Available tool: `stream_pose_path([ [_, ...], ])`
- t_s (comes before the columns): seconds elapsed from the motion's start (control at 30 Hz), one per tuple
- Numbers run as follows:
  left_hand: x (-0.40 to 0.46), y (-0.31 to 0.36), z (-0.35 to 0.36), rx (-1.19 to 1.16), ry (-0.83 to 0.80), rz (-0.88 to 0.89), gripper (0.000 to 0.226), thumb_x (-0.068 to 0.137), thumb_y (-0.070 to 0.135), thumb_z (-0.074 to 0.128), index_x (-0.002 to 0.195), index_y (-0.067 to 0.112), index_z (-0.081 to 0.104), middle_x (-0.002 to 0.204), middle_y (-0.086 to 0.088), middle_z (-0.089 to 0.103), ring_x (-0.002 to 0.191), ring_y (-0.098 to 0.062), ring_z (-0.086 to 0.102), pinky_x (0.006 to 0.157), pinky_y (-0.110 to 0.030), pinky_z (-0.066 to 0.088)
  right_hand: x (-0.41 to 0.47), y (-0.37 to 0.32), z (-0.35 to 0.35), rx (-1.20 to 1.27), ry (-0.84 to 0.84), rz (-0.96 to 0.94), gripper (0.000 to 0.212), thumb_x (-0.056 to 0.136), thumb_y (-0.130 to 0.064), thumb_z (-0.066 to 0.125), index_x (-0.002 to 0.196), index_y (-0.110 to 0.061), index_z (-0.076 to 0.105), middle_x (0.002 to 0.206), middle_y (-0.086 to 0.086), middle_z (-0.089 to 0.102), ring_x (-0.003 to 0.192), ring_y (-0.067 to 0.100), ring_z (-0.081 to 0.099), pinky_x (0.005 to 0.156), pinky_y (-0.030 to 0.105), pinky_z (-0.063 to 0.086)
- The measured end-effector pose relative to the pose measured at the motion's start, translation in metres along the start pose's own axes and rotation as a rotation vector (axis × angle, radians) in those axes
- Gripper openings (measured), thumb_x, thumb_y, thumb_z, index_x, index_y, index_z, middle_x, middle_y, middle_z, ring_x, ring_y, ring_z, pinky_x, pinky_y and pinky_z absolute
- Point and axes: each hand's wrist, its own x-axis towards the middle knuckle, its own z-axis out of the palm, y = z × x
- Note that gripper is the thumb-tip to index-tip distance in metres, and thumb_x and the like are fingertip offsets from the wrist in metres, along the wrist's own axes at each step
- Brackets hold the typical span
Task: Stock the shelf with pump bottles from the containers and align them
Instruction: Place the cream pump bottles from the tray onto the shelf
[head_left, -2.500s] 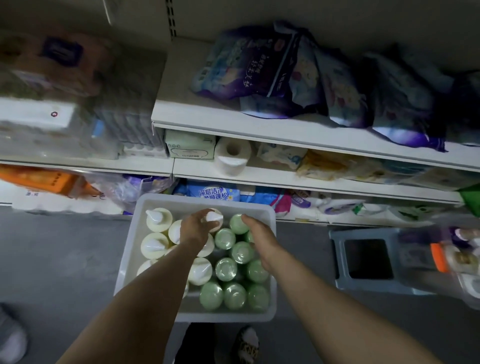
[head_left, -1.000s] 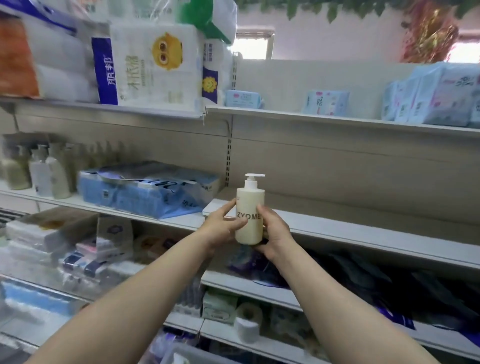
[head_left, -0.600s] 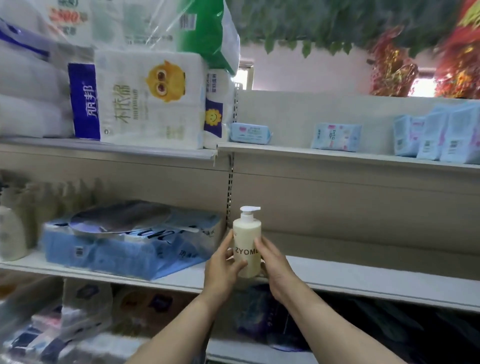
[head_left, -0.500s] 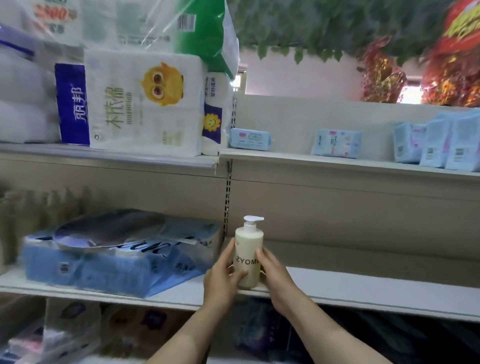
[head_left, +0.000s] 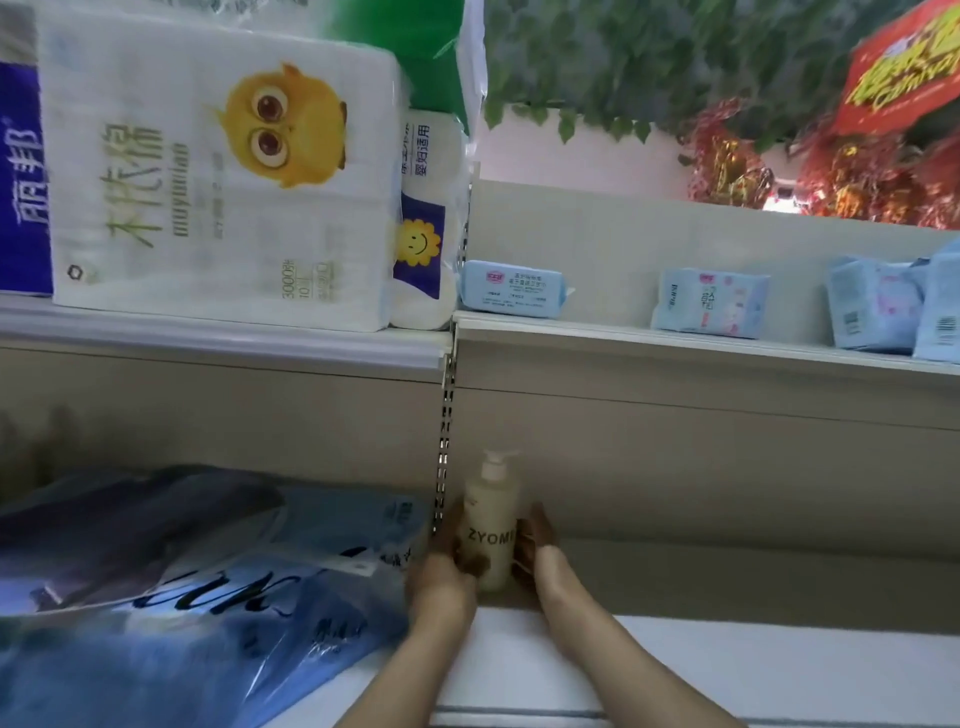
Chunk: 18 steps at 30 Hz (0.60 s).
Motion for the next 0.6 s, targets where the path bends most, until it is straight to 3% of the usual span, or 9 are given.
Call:
stream_pose_path([
  [0.07, 0.011, 0.0, 0.005, -0.043, 0.025, -0.029, 0.026, 0.091, 0.022, 0.067, 0.114, 0.011, 0.073, 0.112, -0.012, 0.072, 0.097, -0.028, 0.067, 0.066, -0.028, 0.052, 0.013, 0.002, 0.003, 0.0, 0.024, 0.002, 0.056, 0.103, -0.055, 0.034, 0.127, -0.014, 0.064, 0.127, 0.011, 0.067, 0.109, 0.022, 0.064, 0.097, 0.037, 0.051],
  [0.13, 0.022, 0.001, 0.009, -0.043, 0.009, -0.006, 0.038, 0.091, 0.018, 0.067, 0.129, 0.019, 0.065, 0.115, 0.001, 0.07, 0.099, -0.022, 0.066, 0.061, -0.014, 0.047, 0.025, 0.005, 0.005, 0.034, 0.042, -0.005, 0.055, 0.104, -0.052, 0.034, 0.13, -0.012, 0.063, 0.133, 0.012, 0.064, 0.117, 0.024, 0.06, 0.105, 0.041, 0.046],
  [0.17, 0.029, -0.002, 0.01, 0.04, -0.041, 0.04, 0.05, 0.092, 0.016, 0.064, 0.14, 0.028, 0.054, 0.119, 0.007, 0.065, 0.103, -0.018, 0.063, 0.066, -0.01, 0.043, 0.03, 0.007, 0.005, 0.046, 0.047, -0.017, 0.055, 0.105, -0.049, 0.033, 0.133, -0.011, 0.061, 0.137, 0.011, 0.061, 0.122, 0.024, 0.058, 0.104, 0.04, 0.046],
  [0.27, 0.043, -0.002, 0.011, 0.148, -0.096, 0.12, 0.069, 0.093, 0.009, 0.058, 0.149, 0.04, 0.034, 0.137, 0.004, 0.057, 0.118, -0.013, 0.055, 0.084, -0.018, 0.035, 0.039, 0.007, 0.008, 0.075, 0.078, -0.046, 0.05, 0.106, -0.046, 0.034, 0.138, -0.015, 0.058, 0.141, 0.006, 0.058, 0.12, 0.019, 0.055, 0.088, 0.033, 0.049],
  [0.33, 0.046, -0.001, 0.015, 0.116, -0.084, 0.137, 0.069, 0.091, 0.002, 0.058, 0.149, 0.034, 0.038, 0.139, 0.0, 0.056, 0.111, -0.01, 0.052, 0.079, -0.011, 0.032, 0.041, 0.008, 0.007, 0.124, 0.123, -0.056, 0.042, 0.105, -0.043, 0.039, 0.133, -0.02, 0.059, 0.136, 0.006, 0.059, 0.117, 0.018, 0.055, 0.075, 0.03, 0.05],
  [0.4, 0.046, -0.003, 0.017, 0.122, -0.064, 0.17, 0.065, 0.091, -0.002, 0.058, 0.146, 0.03, 0.043, 0.139, -0.004, 0.055, 0.105, -0.006, 0.047, 0.069, -0.001, 0.029, 0.041, 0.011, 0.006, 0.189, 0.177, -0.054, 0.035, 0.103, -0.041, 0.047, 0.129, -0.022, 0.06, 0.128, 0.008, 0.062, 0.114, 0.02, 0.057, 0.07, 0.031, 0.05],
  [0.43, 0.046, -0.005, 0.017, 0.114, -0.041, 0.179, 0.063, 0.092, -0.002, 0.059, 0.145, 0.028, 0.045, 0.139, -0.005, 0.054, 0.106, -0.006, 0.047, 0.071, 0.001, 0.029, 0.042, 0.013, 0.005, 0.21, 0.201, -0.057, 0.032, 0.102, -0.039, 0.05, 0.126, -0.022, 0.061, 0.122, 0.008, 0.064, 0.11, 0.02, 0.059, 0.069, 0.031, 0.051],
  [0.53, 0.044, -0.009, 0.017, 0.092, -0.003, 0.162, 0.057, 0.093, 0.007, 0.062, 0.144, 0.025, 0.047, 0.135, -0.006, 0.058, 0.113, -0.014, 0.055, 0.088, -0.017, 0.037, 0.044, 0.018, 0.001, 0.222, 0.243, -0.087, 0.024, 0.101, -0.036, 0.054, 0.114, -0.02, 0.066, 0.104, 0.008, 0.067, 0.095, 0.017, 0.063, 0.065, 0.032, 0.051],
  [0.6, 0.042, -0.011, 0.016, 0.084, 0.014, 0.164, 0.048, 0.092, 0.013, 0.064, 0.137, 0.026, 0.054, 0.124, -0.002, 0.064, 0.099, -0.011, 0.058, 0.082, -0.021, 0.039, 0.046, 0.02, 0.0, 0.217, 0.249, -0.105, 0.022, 0.1, -0.035, 0.054, 0.111, -0.021, 0.067, 0.096, 0.007, 0.067, 0.091, 0.017, 0.064, 0.066, 0.032, 0.051],
])
